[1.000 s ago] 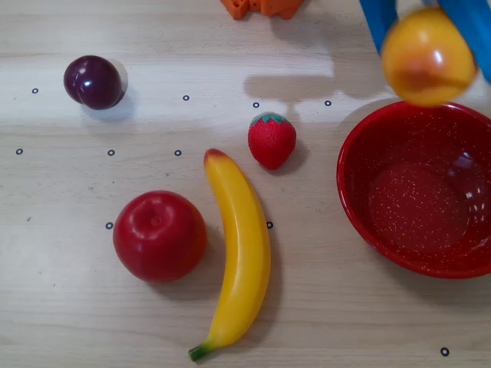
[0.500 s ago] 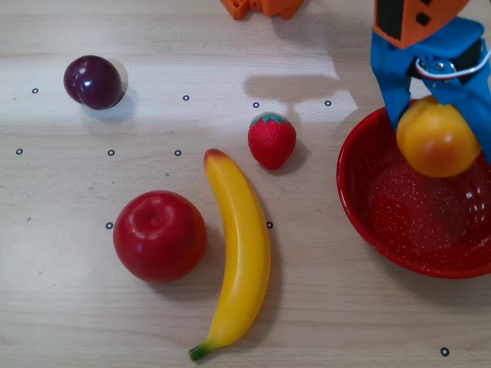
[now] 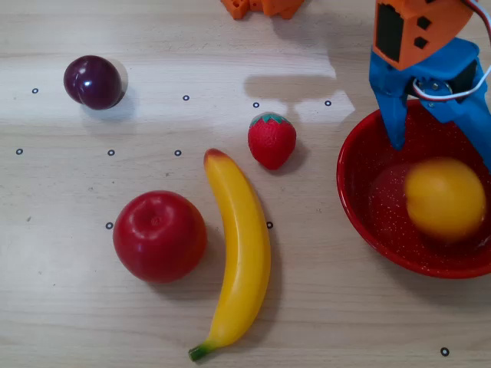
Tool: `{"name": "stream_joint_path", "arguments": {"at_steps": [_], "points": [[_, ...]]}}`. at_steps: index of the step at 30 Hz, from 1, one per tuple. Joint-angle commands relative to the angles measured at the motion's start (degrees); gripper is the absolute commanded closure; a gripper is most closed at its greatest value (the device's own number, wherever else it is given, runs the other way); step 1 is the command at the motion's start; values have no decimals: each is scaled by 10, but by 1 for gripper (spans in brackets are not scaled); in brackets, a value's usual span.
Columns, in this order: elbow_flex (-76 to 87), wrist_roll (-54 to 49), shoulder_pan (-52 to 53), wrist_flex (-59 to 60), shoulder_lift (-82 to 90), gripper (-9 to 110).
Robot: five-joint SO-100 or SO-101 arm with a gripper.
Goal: Put the peach in the red bowl.
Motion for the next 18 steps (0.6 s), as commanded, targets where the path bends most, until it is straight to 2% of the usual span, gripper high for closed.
{"name": "stream_joint_path", "arguments": {"at_steps": [1,8,18], "points": [[-21,-9,9,-6,28,52],[-50,-31,6,-2,48,60],[-47,-44,-44,-4,151,86]]}}
